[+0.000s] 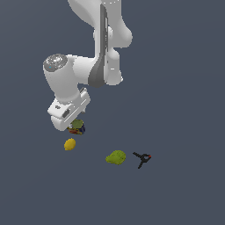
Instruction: Pick up a designated object from a clutter of objects.
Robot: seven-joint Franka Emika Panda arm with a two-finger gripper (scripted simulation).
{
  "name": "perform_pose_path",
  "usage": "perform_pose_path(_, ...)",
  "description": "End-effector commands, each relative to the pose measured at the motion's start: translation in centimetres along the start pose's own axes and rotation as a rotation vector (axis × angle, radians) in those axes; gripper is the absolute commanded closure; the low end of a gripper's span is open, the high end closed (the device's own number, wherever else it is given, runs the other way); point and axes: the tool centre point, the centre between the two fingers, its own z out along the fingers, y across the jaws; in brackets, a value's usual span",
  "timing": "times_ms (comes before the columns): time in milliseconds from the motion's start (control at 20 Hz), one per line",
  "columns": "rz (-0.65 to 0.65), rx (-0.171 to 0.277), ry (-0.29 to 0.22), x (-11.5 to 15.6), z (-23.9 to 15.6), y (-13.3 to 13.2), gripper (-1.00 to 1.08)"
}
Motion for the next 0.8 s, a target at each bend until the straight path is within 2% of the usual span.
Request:
perform_pose_path(0,-0.053,0.001,0.004,-0.8,0.8,0.0,-0.92)
perform_pose_path(400,-0.2,0.003,0.016,-3.0,3.2,0.0,-0.92)
perform_pose_path(750,-0.276,0.003,0.024,-4.1,4.4,-0.1,-0.92)
